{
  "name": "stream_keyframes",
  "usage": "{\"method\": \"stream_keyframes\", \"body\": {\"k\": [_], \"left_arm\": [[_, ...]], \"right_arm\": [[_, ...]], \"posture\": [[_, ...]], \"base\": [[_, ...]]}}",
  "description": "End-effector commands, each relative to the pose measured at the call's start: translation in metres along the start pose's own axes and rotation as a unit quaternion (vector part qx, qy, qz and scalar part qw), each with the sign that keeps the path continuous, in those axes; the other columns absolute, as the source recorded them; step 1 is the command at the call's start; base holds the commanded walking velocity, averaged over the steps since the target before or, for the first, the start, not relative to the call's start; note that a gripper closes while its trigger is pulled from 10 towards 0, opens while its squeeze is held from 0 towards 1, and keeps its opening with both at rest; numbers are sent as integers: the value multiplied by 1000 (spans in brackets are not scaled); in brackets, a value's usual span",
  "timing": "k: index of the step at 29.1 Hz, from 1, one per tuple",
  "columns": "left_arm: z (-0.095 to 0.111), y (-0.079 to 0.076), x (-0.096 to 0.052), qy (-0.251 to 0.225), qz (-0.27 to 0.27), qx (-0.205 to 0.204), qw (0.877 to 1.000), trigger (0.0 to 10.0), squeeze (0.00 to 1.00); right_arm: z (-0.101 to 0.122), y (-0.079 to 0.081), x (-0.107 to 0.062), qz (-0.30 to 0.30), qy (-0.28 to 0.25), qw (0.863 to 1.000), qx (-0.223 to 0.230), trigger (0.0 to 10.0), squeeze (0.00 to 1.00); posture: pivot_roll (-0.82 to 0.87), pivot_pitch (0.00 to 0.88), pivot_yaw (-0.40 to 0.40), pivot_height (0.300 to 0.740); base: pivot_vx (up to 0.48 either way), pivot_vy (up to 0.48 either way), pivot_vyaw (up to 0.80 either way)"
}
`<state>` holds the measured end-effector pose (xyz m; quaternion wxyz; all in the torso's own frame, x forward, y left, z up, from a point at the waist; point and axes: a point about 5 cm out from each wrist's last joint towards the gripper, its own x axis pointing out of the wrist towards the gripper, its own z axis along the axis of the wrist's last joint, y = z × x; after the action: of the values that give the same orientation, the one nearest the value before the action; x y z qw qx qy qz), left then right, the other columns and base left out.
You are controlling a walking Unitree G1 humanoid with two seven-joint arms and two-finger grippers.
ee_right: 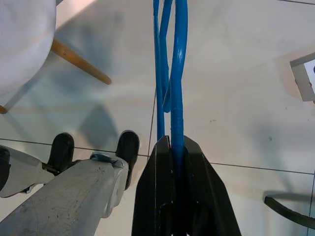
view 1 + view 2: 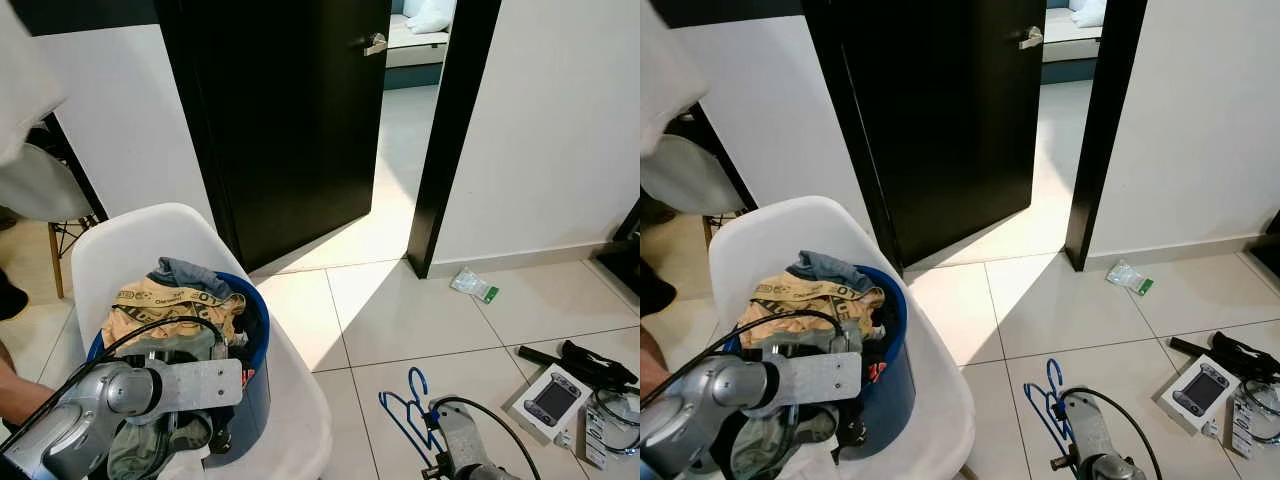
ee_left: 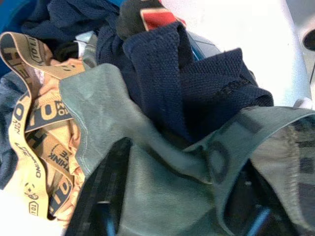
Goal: Hang hanger
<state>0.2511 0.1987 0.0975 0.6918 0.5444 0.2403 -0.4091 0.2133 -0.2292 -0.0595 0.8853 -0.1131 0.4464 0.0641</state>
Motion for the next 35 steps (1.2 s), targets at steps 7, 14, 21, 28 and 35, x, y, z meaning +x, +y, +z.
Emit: {"method": "stream_keyframes", "body": {"k": [7, 14, 21, 28, 35], "left_arm": [[-5, -14, 10, 5, -19, -3, 1000, 0, 0], [-7, -9, 11, -6, 5, -26, 1000, 0, 0], [14, 51, -20, -173, 148, -202, 953, 0, 0], [12, 103, -81, -318, 250, -293, 866, 0, 0], [-1, 144, -151, -395, 362, -313, 784, 3451, 0]], "right_arm": [[1, 3, 1, 3, -2, 1000, 2, 10000, 0], [1, 3, 1, 2, -2, 1000, 2, 10000, 0], [2, 3, 1, 1, -3, 1000, 5, 10000, 0], [3, 2, 1, -1, -4, 1000, 7, 10000, 0], [4, 1, 1, -4, -5, 1000, 8, 10000, 0]], "posture": [[-32, 0, 48, 740], [-32, 0, 47, 740], [-33, 0, 46, 740], [-28, 0, 42, 740], [-26, 0, 38, 740]], "base": [[0, 0, 0], [0, 0, 0], [0, 0, 0], [0, 0, 0], [0, 0, 0]]}}
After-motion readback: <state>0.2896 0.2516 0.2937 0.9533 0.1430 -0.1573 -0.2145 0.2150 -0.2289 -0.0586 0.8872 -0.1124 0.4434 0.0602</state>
